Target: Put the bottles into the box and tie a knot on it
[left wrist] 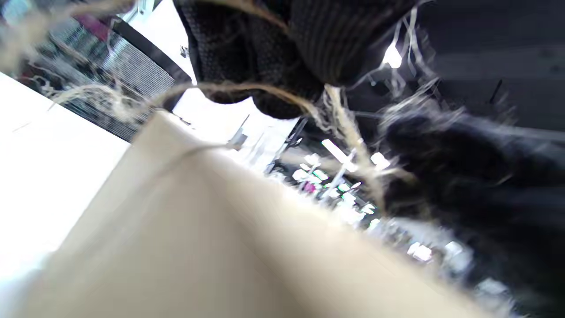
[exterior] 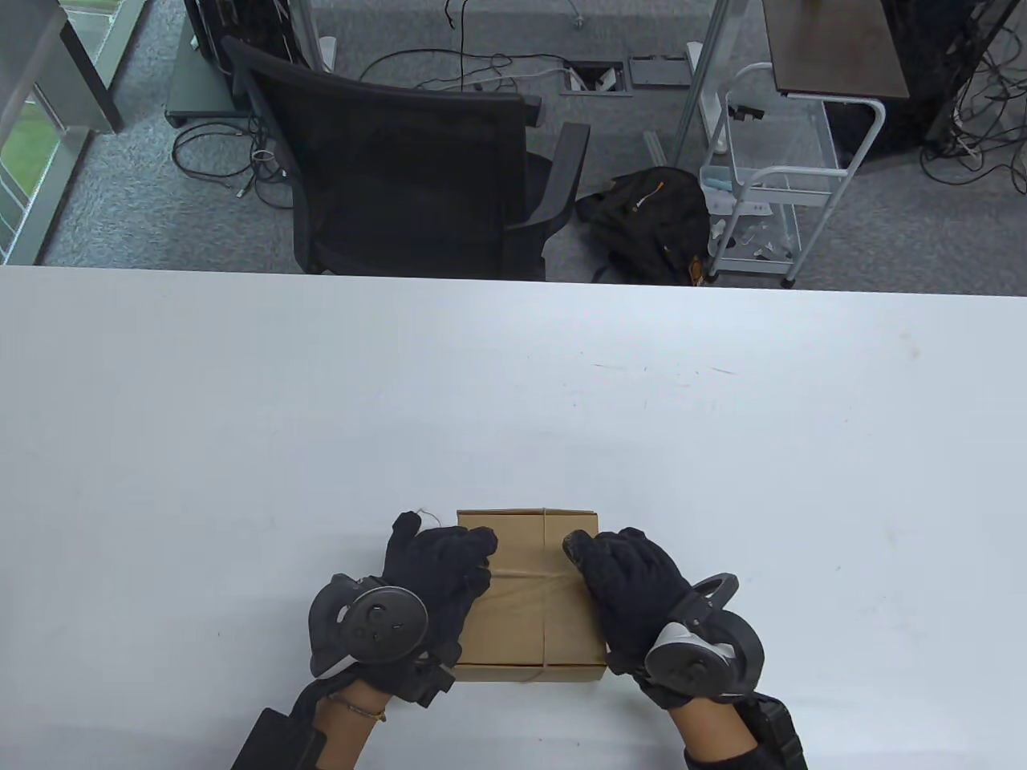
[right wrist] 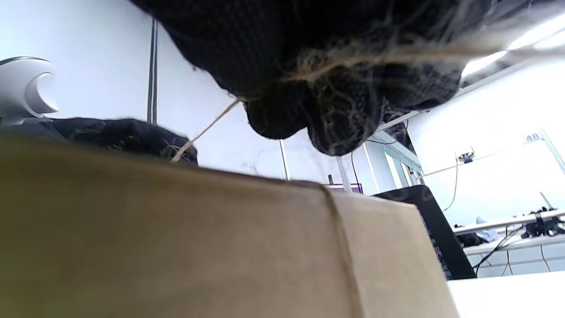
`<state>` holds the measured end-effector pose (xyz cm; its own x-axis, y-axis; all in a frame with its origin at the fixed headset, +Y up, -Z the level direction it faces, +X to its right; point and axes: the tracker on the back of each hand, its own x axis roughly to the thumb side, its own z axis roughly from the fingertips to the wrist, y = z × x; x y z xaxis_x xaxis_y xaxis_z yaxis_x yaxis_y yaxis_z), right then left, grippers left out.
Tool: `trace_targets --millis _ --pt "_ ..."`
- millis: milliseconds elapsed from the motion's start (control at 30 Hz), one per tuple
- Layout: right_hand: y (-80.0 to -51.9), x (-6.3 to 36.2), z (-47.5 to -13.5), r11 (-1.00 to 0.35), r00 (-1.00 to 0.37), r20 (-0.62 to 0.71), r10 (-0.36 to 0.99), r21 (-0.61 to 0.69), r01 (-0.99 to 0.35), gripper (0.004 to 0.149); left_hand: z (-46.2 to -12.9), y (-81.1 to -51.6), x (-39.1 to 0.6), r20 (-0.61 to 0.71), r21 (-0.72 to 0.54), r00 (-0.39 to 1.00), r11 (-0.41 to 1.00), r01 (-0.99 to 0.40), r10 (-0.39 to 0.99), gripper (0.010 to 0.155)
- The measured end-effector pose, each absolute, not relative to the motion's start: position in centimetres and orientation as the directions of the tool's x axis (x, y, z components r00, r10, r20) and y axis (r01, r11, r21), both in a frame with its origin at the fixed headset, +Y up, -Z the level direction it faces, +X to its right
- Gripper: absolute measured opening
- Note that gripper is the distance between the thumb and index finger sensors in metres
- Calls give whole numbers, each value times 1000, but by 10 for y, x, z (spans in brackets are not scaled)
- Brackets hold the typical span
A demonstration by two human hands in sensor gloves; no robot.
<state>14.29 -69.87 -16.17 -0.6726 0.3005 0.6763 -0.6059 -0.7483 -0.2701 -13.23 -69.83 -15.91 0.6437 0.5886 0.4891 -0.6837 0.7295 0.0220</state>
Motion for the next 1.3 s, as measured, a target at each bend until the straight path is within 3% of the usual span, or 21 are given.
trace_targets --millis 100,200,400,533,733,800,1000,1133,1300 --pt "-702 143 -164 -721 -644 665 378 -226 -656 50 -152 -691 -131 559 -14 539 657 -754 630 56" --pt "-702 146 -168 -681 -611 637 470 -179 -710 49 -149 -692 -123 617 -86 508 693 -715 601 50" --pt "-708 150 -176 -545 -455 573 682 -16 -838 47 -149 -706 -108 648 -15 648 857 -514 400 48" --pt "-713 146 -178 -514 -399 548 735 68 -855 54 -150 -708 -108 645 -26 634 842 -539 426 48" --pt "-715 134 -183 -614 -457 540 706 145 -776 51 -149 -709 -109 657 -20 628 843 -538 417 49" --pt "-716 130 -182 -638 -473 520 711 194 -745 62 -151 -709 -109 665 -58 596 827 -560 450 49" --pt "-714 116 -181 -789 -649 522 553 78 -610 58 -159 -714 -121 638 -168 473 710 -684 607 51" --pt "-714 109 -177 -856 -740 536 406 -59 -513 42 -164 -717 -128 607 -235 395 631 -740 690 53" --pt "-713 104 -174 -864 -739 586 333 -123 -487 39 -166 -718 -134 573 -236 364 573 -784 734 54"
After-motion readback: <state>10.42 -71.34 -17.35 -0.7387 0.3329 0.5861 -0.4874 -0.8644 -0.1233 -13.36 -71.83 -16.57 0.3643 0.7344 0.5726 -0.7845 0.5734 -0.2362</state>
